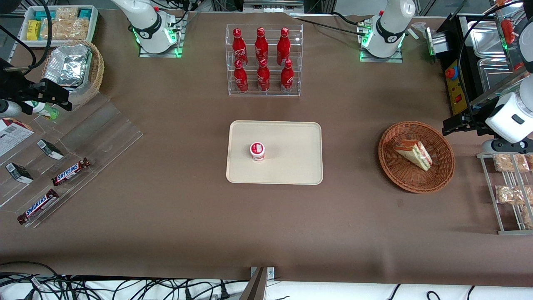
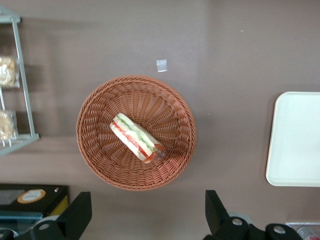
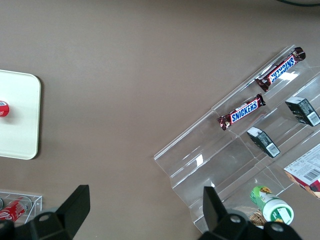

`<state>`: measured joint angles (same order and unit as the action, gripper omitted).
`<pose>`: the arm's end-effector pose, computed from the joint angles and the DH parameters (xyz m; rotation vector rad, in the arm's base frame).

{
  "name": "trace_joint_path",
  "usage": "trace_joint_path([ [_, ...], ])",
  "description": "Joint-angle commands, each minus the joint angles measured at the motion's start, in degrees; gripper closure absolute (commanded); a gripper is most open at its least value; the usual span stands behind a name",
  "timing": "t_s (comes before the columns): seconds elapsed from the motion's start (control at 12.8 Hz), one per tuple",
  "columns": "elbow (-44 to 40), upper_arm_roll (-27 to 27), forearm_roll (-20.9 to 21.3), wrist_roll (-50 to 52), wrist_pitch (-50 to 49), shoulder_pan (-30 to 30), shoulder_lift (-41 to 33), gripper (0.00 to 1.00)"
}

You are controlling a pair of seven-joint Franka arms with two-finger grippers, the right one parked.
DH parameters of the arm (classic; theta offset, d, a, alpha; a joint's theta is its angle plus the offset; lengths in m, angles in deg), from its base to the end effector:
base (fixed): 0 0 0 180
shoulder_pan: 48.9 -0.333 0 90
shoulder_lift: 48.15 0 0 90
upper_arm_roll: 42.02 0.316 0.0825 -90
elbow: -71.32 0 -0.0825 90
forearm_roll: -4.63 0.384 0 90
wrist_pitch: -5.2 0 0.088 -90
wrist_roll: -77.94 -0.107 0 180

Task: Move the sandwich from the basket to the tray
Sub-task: 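Move the left gripper over the wrapped sandwich in the wicker basket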

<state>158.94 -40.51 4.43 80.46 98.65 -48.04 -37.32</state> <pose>0.6107 0.0053 0.5388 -3.1345 -0.0869 0.1367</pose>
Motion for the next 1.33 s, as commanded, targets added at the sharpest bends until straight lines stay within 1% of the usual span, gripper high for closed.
trace_joint_path([
  [0.0,3.34,-0.2,1.08,6.68,2.78,-1.73,0.51,0.0],
  [0.16,7.63,-0.02,1.34,12.56,6.9,-1.91,0.34,0.0],
  [0.23,10.18,-0.11,3.08,15.82,9.62,-1.91,-0.1,0.0],
  [0.31,12.47,-0.11,3.97,18.98,11.82,-1.91,-0.36,0.0],
  [0.55,20.02,-0.11,4.07,29.35,20.07,-2.0,-1.68,0.0],
  [1.01,33.47,-0.11,4.15,38.6,38.09,-3.15,-1.42,0.0],
  [1.25,38.67,-0.11,4.15,40.11,45.58,-3.15,-0.9,0.0],
])
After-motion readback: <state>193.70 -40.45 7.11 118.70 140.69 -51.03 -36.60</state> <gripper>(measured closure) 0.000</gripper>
